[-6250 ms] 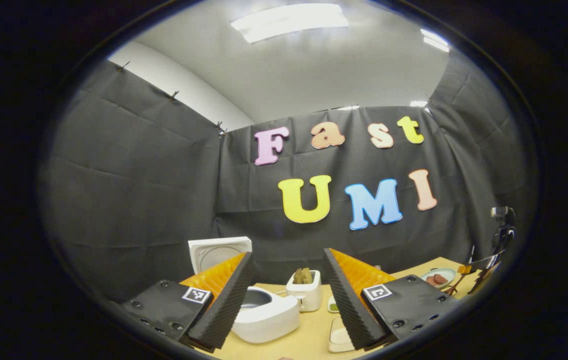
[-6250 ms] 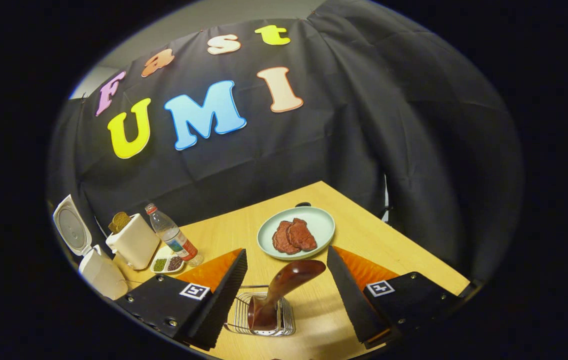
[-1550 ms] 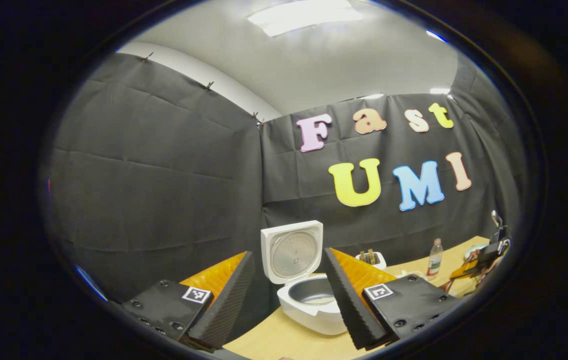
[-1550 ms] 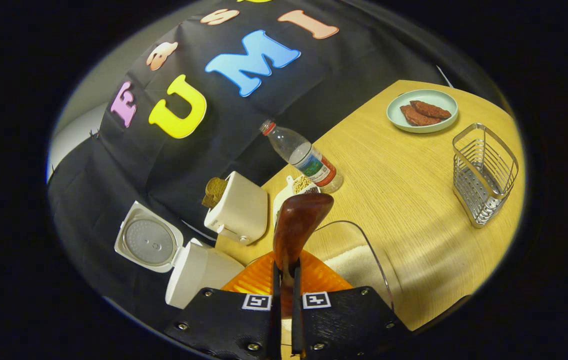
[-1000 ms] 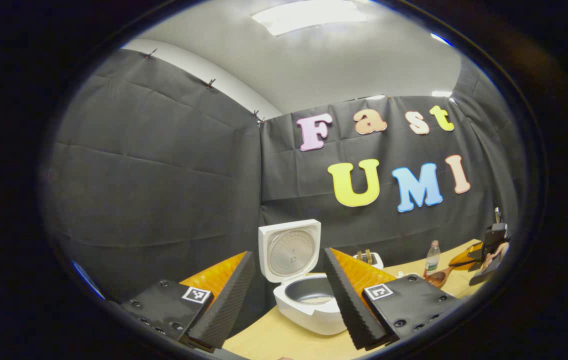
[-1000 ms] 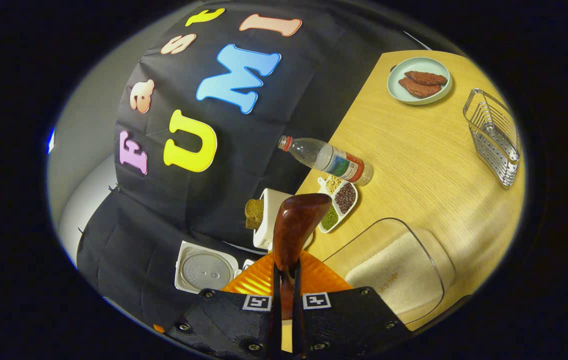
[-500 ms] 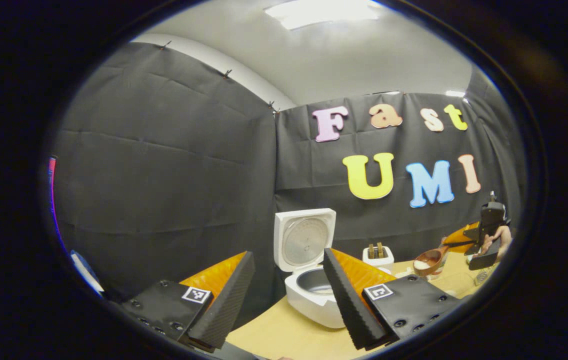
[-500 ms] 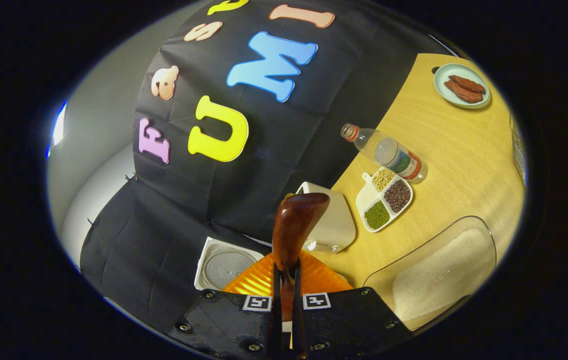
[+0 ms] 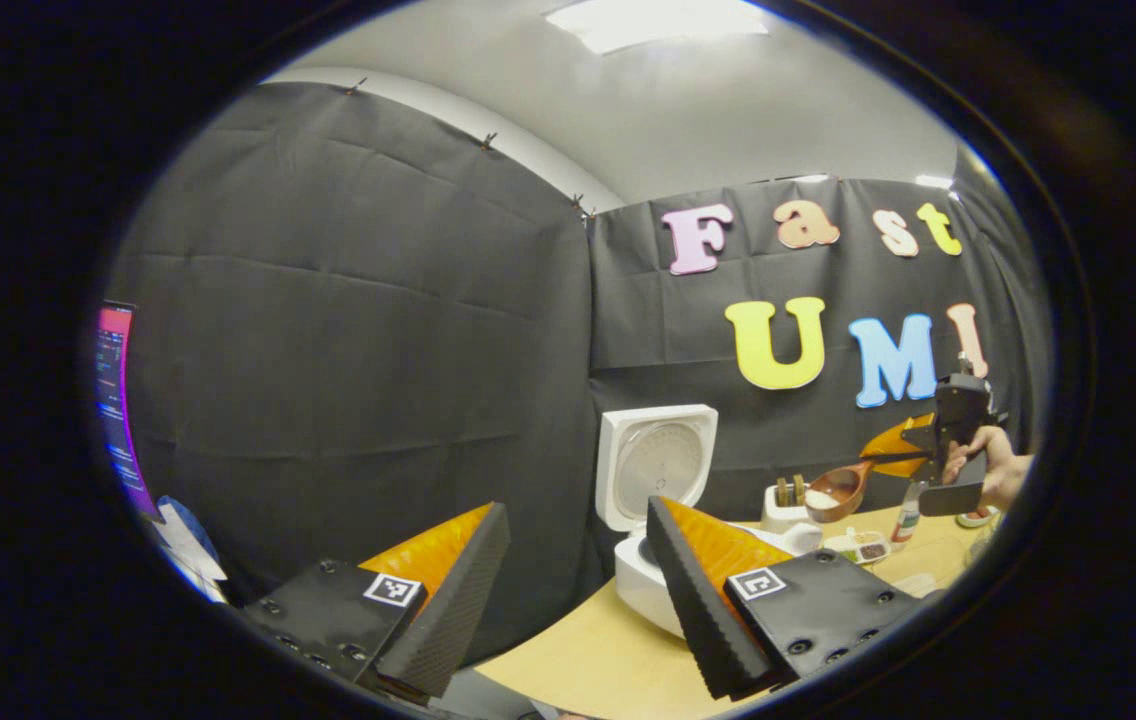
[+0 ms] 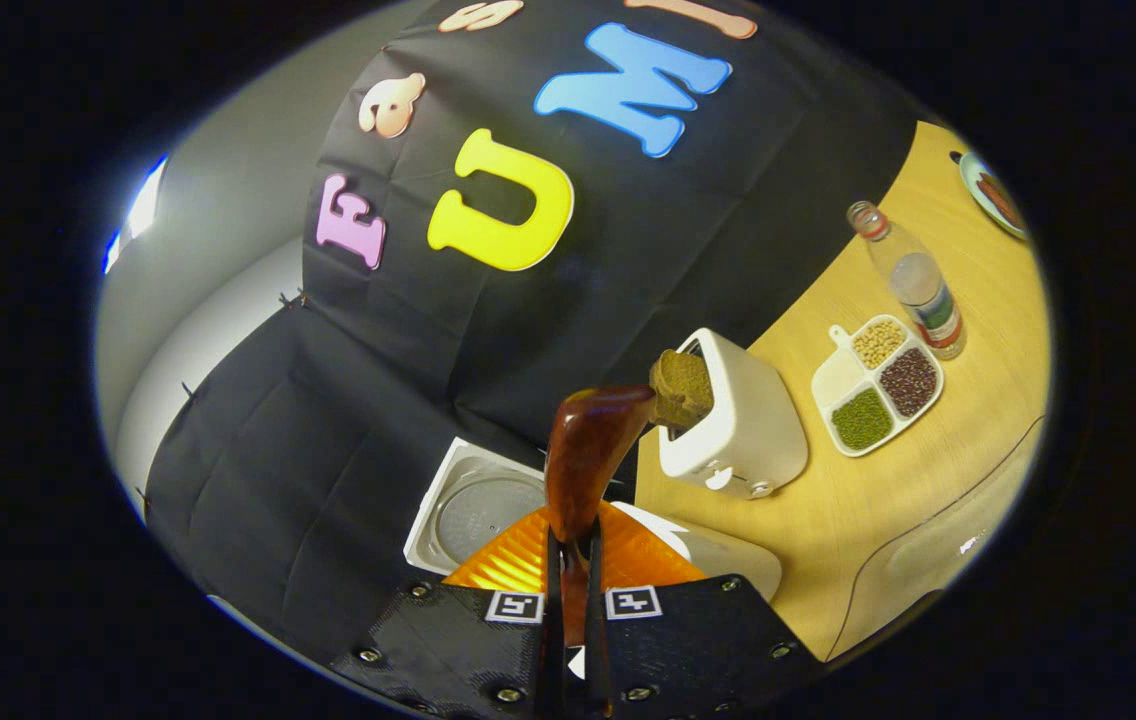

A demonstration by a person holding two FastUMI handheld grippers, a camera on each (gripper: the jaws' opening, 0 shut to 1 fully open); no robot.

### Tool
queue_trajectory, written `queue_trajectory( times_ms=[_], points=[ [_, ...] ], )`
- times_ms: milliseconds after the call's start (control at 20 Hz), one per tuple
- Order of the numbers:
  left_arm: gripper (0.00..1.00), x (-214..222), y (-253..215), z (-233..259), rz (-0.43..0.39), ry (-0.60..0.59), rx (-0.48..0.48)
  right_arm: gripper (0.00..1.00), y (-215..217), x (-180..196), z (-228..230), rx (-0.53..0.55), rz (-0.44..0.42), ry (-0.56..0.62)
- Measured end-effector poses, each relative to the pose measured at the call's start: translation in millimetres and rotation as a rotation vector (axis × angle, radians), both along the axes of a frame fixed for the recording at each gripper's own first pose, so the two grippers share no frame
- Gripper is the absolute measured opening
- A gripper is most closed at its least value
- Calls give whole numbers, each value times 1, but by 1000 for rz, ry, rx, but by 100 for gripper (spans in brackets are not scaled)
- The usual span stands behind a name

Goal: Close the left gripper, press the button to open the rice cooker; take a wooden spoon from the chopstick holder with the right hand, scoop a spoonful of rice and pour it into the rice cooker, then put the wooden spoon back into the chopstick holder.

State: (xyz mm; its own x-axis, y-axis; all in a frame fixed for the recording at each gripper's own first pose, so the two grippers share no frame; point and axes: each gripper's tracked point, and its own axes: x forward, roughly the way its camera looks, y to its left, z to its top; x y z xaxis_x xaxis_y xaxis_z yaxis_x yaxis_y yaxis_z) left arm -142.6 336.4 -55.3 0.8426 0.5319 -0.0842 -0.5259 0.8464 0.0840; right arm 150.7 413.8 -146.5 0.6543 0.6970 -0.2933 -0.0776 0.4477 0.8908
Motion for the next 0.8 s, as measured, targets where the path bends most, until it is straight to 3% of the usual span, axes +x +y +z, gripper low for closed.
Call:
queue_trajectory(
  times_ms=[100,150,400,550,650,800],
  points=[
    [100,-11,8,-3,26,6,-4,8,29,1,2,-27,44,-25],
    [92,-16,11,-2,39,7,-4,8,43,4,2,-40,59,-40],
    [100,-41,29,-5,100,23,-7,8,105,12,-5,-129,123,-109],
    [92,-55,33,-11,134,34,-16,8,139,17,-14,-182,172,-147],
    [96,-62,37,-14,151,46,-17,8,159,19,-22,-250,211,-195],
    [92,-73,41,-16,171,59,-15,8,181,14,-40,-381,272,-263]
  ],
)
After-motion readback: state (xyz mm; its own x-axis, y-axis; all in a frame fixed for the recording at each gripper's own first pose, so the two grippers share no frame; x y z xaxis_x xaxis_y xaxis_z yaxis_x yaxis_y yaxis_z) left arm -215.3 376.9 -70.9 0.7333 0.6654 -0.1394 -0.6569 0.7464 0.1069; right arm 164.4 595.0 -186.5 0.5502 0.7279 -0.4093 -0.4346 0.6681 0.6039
